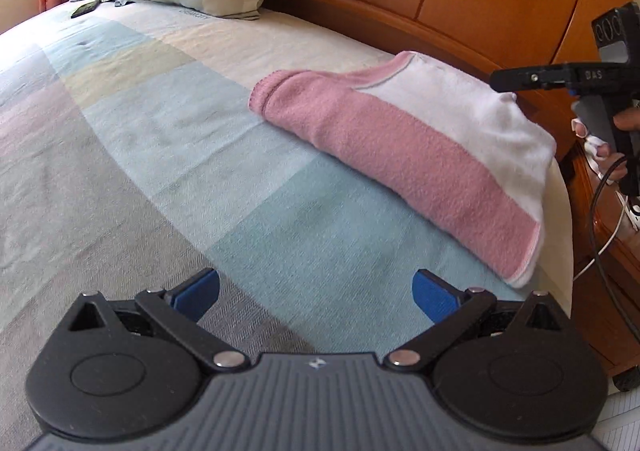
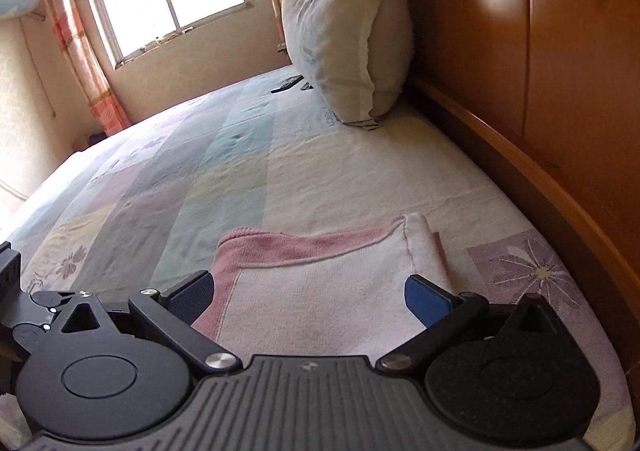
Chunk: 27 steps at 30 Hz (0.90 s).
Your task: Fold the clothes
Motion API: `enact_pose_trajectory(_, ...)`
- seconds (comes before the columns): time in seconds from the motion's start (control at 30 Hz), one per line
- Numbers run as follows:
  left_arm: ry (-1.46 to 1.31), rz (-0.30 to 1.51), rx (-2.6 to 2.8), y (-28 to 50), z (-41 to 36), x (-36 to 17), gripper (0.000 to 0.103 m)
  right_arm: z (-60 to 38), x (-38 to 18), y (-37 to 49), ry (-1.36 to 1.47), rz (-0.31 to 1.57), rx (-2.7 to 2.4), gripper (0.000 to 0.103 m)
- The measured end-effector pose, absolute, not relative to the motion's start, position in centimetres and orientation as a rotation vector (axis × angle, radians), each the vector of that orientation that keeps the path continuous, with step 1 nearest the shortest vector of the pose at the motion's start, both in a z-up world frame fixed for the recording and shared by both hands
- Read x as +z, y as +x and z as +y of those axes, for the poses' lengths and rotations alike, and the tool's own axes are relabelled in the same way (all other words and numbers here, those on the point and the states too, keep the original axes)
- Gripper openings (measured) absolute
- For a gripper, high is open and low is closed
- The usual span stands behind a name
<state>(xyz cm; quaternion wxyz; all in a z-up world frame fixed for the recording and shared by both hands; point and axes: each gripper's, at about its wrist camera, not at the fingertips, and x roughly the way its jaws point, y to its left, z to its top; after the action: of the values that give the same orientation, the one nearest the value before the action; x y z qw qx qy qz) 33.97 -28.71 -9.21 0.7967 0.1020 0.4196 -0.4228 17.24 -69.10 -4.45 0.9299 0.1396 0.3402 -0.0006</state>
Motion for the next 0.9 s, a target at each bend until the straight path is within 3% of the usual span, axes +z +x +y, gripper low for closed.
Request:
enact_pose_trajectory(0.13, 0.228, 0.894, -0.871, 33.2, -27.1, -9.8, 0.102, -69.4, -8.0, 16.7, 0.254, 0.780, -0.038, 0.100)
enact_pose_trajectory(0.37, 0.303, 0.803, -0.806, 32.0, -24.9, -9.4, 0.102, -66.8, -5.5, 12.9, 0.151, 0.668, -0.101, 0.103)
enact_pose_trajectory(0.53, 0.335, 0.782, -0.793, 31.1, -24.8, -9.0, 0.102, -67.4, -7.2, 12.1, 0.118, 0.762, -0.229, 0.102)
enact_pose_trajectory(0.73, 0.433, 0.717, -0.759, 29.8, -25.3, -8.7, 0.102, -65.1, -3.6, 12.8, 0.075, 0.587, -0.147, 0.103)
enact_pose_trajectory(0.9, 0.421, 0.720, -0.776, 29.1, -25.1, -8.7, 0.102, -64.2, -7.3, 16.4, -0.022, 0.707, -0.158, 0.103)
